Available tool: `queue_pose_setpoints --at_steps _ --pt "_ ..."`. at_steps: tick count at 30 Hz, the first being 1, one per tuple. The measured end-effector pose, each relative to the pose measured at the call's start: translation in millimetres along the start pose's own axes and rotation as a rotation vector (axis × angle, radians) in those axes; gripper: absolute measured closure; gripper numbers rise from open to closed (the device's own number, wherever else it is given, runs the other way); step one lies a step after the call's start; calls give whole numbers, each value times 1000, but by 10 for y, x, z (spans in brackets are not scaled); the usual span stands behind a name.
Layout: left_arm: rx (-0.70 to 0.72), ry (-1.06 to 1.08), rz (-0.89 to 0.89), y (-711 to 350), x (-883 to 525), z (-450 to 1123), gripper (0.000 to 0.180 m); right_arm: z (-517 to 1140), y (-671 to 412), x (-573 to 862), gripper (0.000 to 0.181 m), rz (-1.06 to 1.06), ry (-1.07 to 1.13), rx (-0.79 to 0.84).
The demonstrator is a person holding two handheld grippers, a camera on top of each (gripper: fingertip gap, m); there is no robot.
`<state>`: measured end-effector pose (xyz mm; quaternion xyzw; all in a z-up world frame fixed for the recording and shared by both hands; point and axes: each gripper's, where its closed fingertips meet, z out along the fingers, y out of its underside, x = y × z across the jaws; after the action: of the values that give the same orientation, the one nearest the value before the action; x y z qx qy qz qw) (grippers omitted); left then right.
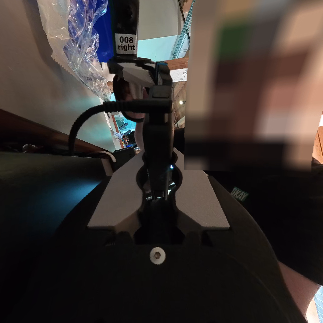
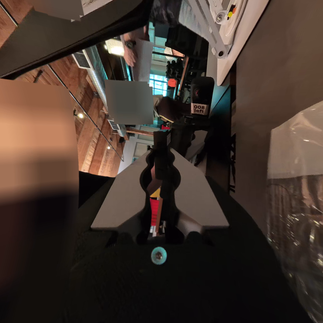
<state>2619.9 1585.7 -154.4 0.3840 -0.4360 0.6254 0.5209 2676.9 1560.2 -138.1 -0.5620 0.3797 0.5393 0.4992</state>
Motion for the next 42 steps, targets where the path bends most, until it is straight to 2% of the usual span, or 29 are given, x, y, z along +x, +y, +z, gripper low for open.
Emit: queue_pose_setpoints --at_steps 14,31,36,42 --pt "17 62 13 -23 100 -28 159 262 43 80 168 183 -142 12" --pt "19 -61 21 -26 -78 -15 159 197 60 230 168 107 0 -51" --pt "-13 -160 31 20 -210 13 159 173 91 307 168 74 50 -72" --pt "1 -128 30 -3 -168 22 159 177 52 270 169 135 -77 -17"
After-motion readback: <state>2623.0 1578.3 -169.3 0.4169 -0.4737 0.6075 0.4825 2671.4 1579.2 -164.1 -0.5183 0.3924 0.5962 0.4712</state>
